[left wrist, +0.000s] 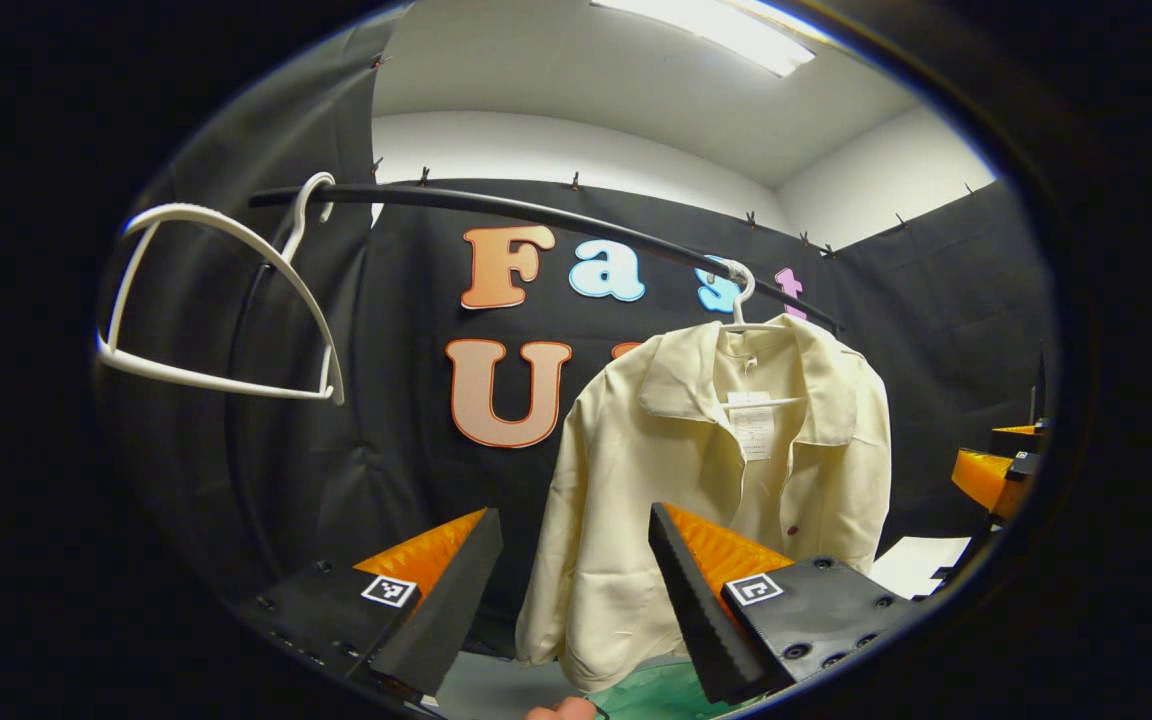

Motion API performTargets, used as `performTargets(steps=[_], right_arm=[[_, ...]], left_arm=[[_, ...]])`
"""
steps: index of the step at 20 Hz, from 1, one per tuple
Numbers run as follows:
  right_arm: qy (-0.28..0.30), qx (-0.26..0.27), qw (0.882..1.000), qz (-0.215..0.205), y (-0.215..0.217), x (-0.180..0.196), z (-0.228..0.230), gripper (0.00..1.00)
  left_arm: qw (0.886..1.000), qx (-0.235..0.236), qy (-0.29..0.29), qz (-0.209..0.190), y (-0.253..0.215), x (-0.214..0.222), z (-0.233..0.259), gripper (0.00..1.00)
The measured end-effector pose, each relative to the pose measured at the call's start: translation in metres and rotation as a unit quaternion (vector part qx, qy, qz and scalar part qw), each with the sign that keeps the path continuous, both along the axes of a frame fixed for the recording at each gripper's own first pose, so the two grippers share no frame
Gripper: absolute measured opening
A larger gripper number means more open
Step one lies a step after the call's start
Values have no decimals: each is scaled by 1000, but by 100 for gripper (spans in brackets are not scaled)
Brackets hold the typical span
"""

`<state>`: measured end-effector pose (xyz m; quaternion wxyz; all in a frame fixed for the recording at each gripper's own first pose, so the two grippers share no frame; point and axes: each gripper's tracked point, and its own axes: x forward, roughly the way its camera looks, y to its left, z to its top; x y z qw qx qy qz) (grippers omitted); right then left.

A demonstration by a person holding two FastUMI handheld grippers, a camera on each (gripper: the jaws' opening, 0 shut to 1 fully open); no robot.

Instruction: Grasp the clothes on the hanger with both hands and then place them into the laundry hamper below.

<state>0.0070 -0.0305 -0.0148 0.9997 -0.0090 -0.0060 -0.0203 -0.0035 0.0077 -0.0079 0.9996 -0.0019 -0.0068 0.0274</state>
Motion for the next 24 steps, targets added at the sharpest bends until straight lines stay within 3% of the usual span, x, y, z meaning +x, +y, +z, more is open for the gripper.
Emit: performTargets(steps=[6,9,14,20,24], right_arm=[[14,-9,1000,0,3,17,-14,93],[15,-25,1000,2,7,51,-16,93],[77,-35,996,18,29,113,-71,93],[118,-7,993,19,38,158,-118,94],[129,1,991,25,51,189,-130,93]], left_arm=[[1000,-11,11,-14,-4,9,-10,96],[999,-22,18,-42,-19,26,-16,96],[995,-32,23,-89,-56,71,-31,96],[986,-49,44,-151,-113,112,-63,96],[982,-67,67,-160,-127,127,-87,100]])
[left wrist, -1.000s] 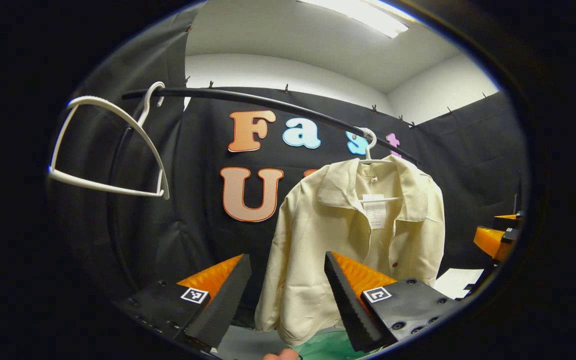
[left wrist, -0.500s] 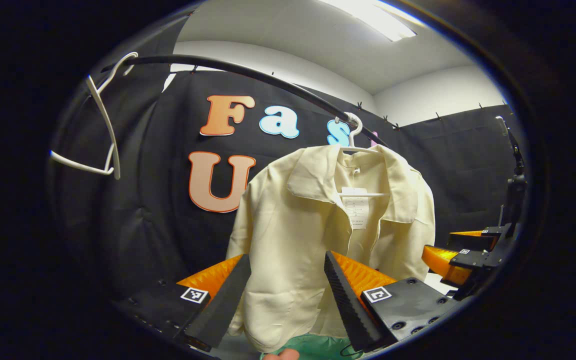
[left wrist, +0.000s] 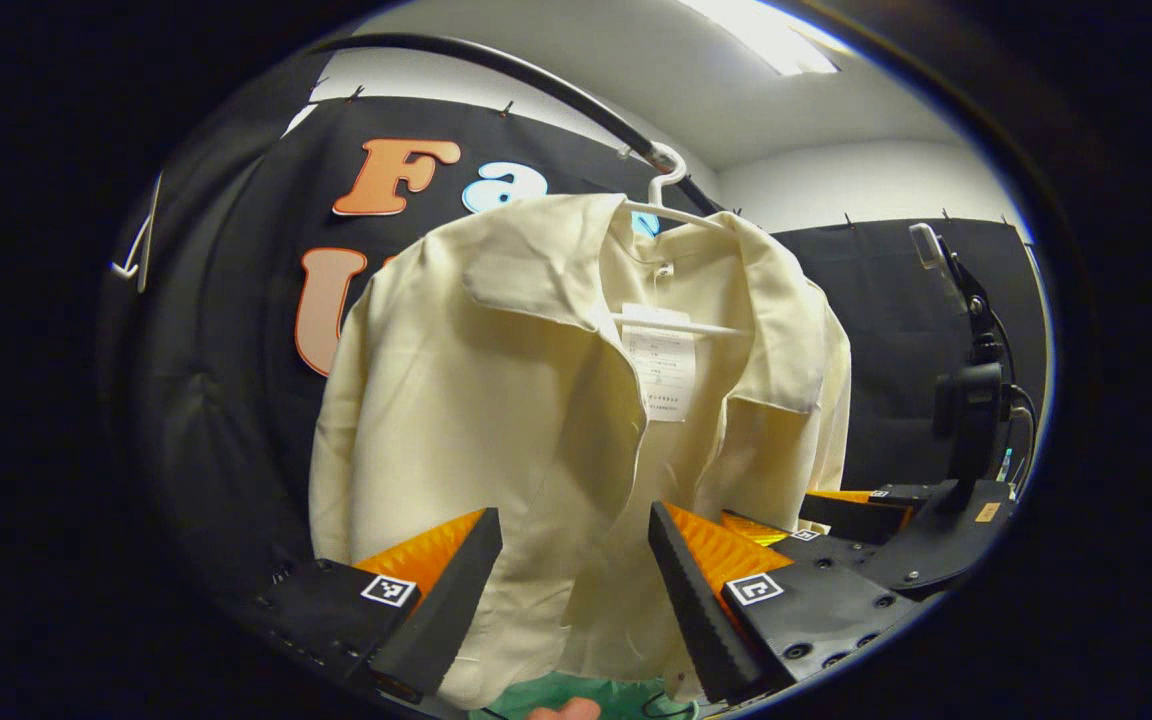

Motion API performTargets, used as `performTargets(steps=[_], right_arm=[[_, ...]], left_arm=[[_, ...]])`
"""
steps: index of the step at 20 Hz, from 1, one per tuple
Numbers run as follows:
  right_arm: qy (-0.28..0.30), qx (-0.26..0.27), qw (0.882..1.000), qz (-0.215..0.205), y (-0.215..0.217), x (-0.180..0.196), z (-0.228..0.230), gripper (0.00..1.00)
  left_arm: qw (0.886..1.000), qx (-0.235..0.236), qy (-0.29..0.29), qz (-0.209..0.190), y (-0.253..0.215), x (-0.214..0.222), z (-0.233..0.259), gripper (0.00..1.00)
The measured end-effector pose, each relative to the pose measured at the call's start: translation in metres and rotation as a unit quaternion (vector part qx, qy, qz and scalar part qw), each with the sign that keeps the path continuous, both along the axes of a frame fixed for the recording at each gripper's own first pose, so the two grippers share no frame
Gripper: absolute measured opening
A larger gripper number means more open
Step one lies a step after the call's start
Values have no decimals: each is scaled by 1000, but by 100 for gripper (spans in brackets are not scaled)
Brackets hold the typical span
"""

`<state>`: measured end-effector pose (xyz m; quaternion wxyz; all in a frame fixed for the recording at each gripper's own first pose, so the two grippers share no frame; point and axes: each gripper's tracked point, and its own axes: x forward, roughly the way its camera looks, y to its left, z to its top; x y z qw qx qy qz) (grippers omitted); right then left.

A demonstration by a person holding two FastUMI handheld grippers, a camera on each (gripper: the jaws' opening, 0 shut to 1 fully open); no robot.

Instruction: Grasp the clothes on the hanger with both hands and then place them into the laundry hamper below.

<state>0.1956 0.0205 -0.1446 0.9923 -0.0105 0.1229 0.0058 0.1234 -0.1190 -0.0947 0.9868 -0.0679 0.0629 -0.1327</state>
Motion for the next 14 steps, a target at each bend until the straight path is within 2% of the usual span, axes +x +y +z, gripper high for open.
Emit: performTargets(steps=[1,3,4,5,6,7,9,11,12,13,14], right_arm=[[3,2,1000,1,2,6,-4,93],[4,1,1000,6,5,18,-11,94],[2,-6,1000,6,6,24,-12,94],[3,-13,1000,0,2,28,-15,93],[1,-16,1000,0,1,32,-17,93],[-1,-17,1000,1,0,36,-20,93],[-1,-24,1000,1,-6,39,-23,90],[-3,-39,999,-3,-20,38,-25,69],[-8,-40,999,-7,-26,35,-23,50],[-13,-36,999,-13,-32,30,-21,41],[-16,-32,999,-21,-36,24,-19,20]], left_arm=[[1000,4,1,1,-1,3,-3,96],[1000,8,2,-1,-4,7,-9,97],[1000,10,4,2,-4,8,-12,100],[1000,12,9,2,-5,9,-16,96],[1000,10,12,2,-8,10,-19,100],[1000,7,14,2,-8,10,-20,96],[1000,4,18,5,-7,13,-23,96],[1000,9,16,7,-8,17,-23,97],[1000,12,13,5,-9,20,-21,97],[1000,15,11,5,-11,23,-21,97],[1000,18,8,5,-12,26,-20,97]])
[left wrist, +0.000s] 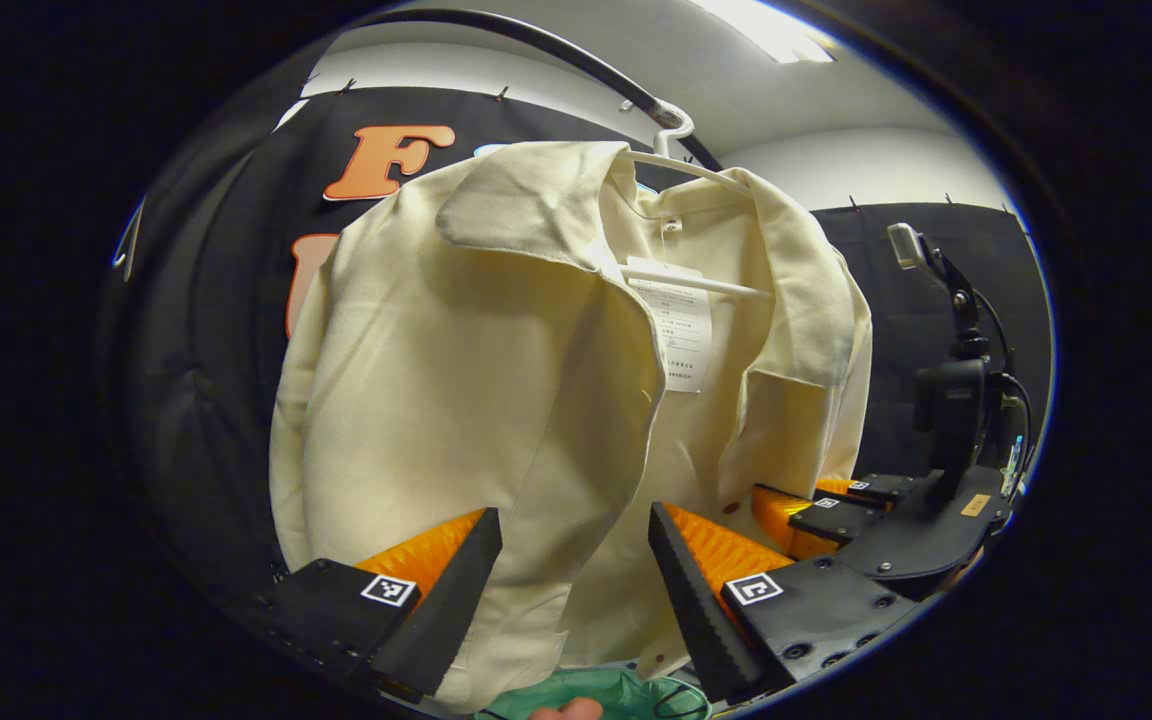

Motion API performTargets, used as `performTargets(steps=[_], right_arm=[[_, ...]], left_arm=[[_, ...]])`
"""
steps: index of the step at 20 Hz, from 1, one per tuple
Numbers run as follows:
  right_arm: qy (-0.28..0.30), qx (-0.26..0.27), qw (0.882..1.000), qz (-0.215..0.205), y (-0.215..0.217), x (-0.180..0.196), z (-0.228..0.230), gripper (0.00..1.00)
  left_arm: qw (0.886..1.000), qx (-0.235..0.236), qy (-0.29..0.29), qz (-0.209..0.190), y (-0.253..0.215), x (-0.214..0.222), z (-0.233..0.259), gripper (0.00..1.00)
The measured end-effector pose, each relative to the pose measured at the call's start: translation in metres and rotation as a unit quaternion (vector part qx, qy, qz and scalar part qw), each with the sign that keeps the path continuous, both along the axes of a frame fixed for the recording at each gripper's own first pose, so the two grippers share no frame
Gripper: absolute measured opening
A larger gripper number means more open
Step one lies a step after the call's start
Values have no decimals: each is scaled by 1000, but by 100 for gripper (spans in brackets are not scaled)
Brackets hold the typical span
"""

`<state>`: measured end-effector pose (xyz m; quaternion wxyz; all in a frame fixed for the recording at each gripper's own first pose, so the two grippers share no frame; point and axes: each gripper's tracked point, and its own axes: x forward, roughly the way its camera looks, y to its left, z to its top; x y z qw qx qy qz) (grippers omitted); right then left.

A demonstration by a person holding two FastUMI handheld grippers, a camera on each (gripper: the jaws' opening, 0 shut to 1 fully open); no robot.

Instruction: Grasp the clothes on the hanger with both hands and then place them into the laundry hamper below.

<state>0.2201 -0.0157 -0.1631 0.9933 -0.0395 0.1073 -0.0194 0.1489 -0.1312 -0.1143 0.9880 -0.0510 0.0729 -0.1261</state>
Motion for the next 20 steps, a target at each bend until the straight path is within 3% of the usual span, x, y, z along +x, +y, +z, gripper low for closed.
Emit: performTargets(steps=[2,7,9,15,20], right_arm=[[-7,17,1000,-5,-4,-12,8,1],[-18,28,999,1,-13,-37,29,0],[-28,16,999,-2,-20,-44,36,0],[-29,17,999,-2,-27,-49,43,0],[-25,19,999,6,-25,-51,47,0]], left_arm=[[1000,2,-2,5,-3,8,0,97],[1000,-20,6,2,-21,24,-4,96],[999,-25,2,19,-20,32,-4,96],[984,57,-18,170,55,55,-9,96],[961,157,-24,224,114,59,-13,97]])
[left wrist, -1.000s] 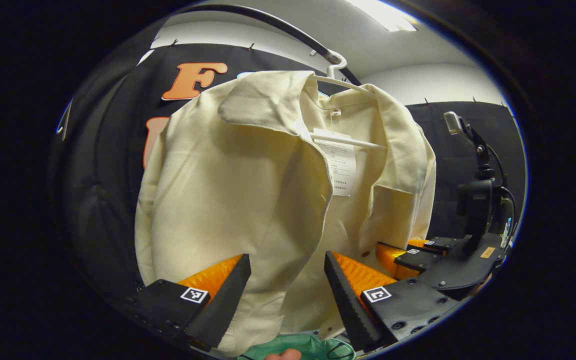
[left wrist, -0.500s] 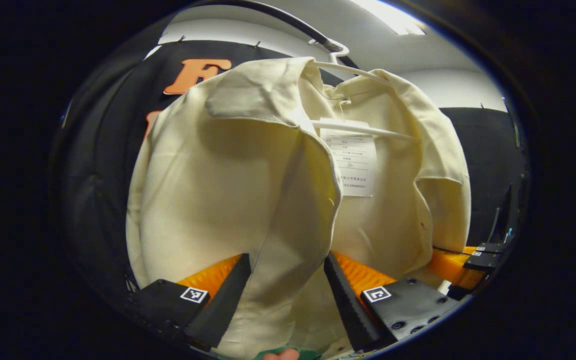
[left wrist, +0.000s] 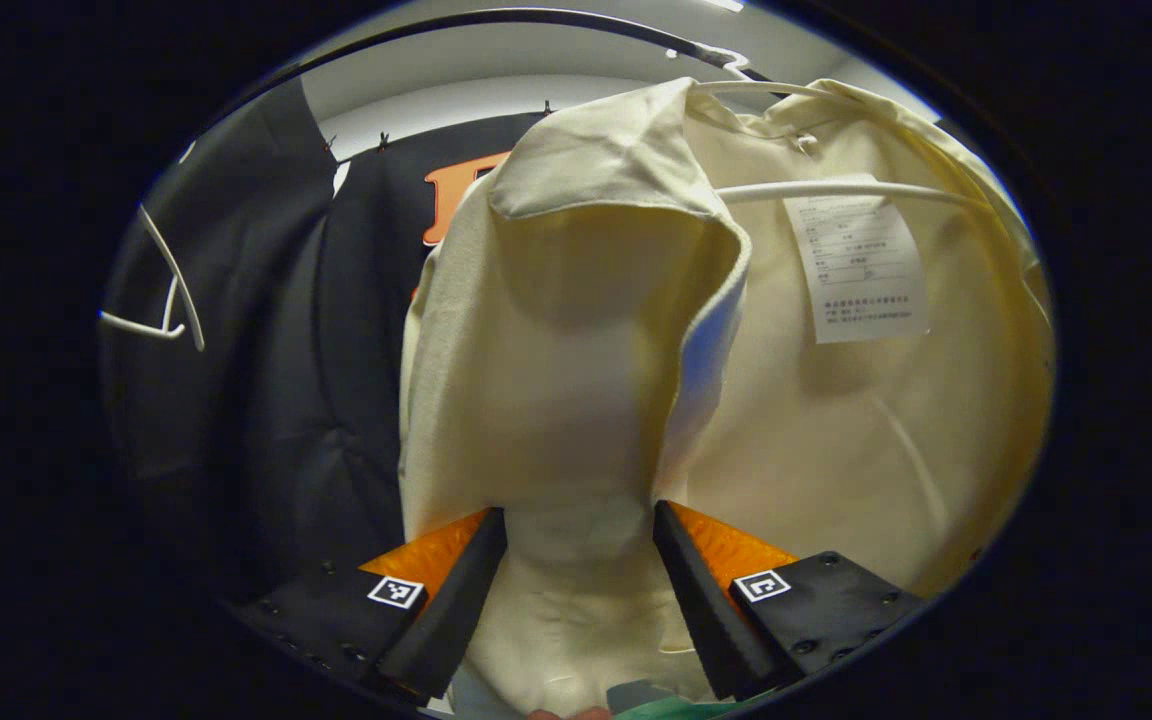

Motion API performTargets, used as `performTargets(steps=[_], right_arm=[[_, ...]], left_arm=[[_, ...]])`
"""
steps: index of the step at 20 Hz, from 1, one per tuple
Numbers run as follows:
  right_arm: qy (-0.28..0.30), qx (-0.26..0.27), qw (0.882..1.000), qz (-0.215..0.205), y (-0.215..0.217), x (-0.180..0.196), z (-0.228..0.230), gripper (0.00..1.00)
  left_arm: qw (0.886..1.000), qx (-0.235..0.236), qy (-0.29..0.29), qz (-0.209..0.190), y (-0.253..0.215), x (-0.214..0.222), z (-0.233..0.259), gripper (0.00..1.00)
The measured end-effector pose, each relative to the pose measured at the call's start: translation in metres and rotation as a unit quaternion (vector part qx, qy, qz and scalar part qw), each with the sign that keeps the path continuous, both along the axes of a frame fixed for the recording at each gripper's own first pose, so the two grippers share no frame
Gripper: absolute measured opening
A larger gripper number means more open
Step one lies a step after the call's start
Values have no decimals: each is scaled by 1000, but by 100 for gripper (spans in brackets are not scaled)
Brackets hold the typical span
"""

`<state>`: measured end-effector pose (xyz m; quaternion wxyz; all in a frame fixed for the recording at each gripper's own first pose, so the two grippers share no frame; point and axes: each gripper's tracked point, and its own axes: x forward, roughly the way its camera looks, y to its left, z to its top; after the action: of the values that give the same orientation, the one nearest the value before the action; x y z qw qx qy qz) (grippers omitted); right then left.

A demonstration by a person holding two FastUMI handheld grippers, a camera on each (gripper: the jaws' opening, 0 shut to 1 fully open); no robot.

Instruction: Grasp the clothes on the hanger with both hands and then place them into the laundry hamper below.

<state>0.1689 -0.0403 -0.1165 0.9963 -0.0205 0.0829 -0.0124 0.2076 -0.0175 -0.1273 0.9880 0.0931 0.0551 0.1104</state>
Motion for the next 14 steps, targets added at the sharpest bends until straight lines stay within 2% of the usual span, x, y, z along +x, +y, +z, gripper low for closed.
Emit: performTargets(steps=[1,5,6,7,8,10,14], right_arm=[[1,0,1000,1,1,0,-1,0],[0,5,1000,9,4,-6,3,0],[-1,5,1000,10,5,-10,4,0],[-3,7,1000,10,4,-13,6,0],[-4,9,1000,7,3,-13,8,0],[-9,9,1000,1,0,-16,12,0],[-24,14,1000,-4,-6,-27,28,0]], left_arm=[[1000,10,-1,2,9,-2,1,92],[1000,7,-7,-8,18,-13,7,36],[1000,2,-10,-5,22,-20,9,14],[1000,-9,-11,-10,23,-25,11,8],[999,-27,-8,-26,18,-29,11,11],[997,-60,-14,-51,15,-38,20,11],[990,-94,-42,-101,2,-68,54,12]])
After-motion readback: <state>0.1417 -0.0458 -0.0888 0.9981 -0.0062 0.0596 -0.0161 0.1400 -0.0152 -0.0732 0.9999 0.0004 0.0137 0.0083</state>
